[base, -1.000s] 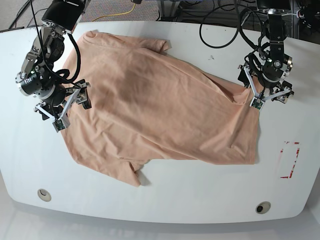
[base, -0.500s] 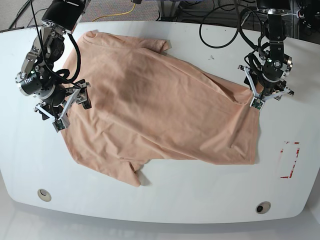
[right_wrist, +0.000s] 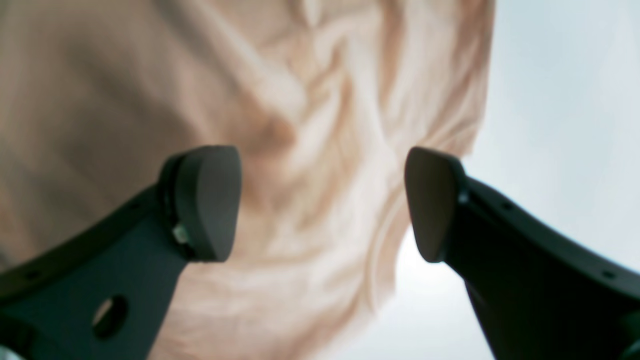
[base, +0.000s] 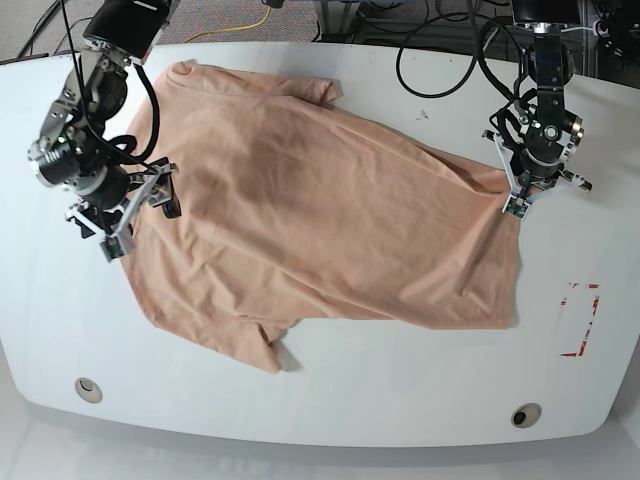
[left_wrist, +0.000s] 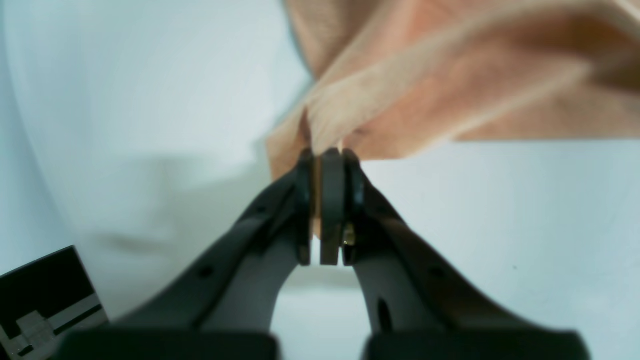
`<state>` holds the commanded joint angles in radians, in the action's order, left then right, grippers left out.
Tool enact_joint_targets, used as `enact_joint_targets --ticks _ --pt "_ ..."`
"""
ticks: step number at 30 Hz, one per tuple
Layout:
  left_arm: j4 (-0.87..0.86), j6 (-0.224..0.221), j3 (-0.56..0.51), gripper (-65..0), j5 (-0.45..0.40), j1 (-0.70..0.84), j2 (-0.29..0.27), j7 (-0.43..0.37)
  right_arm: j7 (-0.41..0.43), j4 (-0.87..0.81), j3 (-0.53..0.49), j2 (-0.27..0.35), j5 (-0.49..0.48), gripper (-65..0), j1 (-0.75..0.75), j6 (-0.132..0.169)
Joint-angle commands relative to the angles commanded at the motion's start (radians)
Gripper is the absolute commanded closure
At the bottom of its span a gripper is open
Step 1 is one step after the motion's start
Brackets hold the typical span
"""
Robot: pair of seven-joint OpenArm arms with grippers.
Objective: Layout the t-shirt on the table in an organized manner, then fold the t-shirt properly
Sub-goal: 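Grasp the shirt shoulder with the right gripper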
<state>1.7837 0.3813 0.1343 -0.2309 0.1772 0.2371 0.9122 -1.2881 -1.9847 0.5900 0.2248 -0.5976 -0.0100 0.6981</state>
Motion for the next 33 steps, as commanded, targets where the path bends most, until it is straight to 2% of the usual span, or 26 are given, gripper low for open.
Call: enact_joint_targets --ticks 4,10,13,17,23,33 --pt "0.018 0.000 0.000 0.0 0.000 0.005 0.003 0.000 -0.005 -0.002 0.106 -0.020 -0.075 -49.1 -0.037 0.000" --pt "0.055 0.002 0.002 0.0 0.000 0.020 0.006 0.000 -0.005 -0.003 0.176 -0.025 -0.077 -49.3 -0.117 0.000" --pt "0.074 0.002 0.002 0.0 0.000 0.037 0.026 0.000 -0.002 -0.003 0.207 -0.029 -0.080 -49.3 -0.172 0.000" --pt "0.094 0.002 0.002 0.0 0.000 0.046 0.034 0.000 0.002 -0.002 0.253 -0.064 -0.081 -49.5 -0.232 0.000" --pt "0.141 0.002 0.011 0.0 0.000 0.063 0.040 0.000 0.002 0.002 0.302 -0.098 -0.083 -49.5 -0.287 0.000" --pt "0.173 0.012 0.060 0.0 0.002 0.064 0.040 0.000 -0.003 0.044 0.308 -0.155 -0.075 -49.5 -0.296 0.000"
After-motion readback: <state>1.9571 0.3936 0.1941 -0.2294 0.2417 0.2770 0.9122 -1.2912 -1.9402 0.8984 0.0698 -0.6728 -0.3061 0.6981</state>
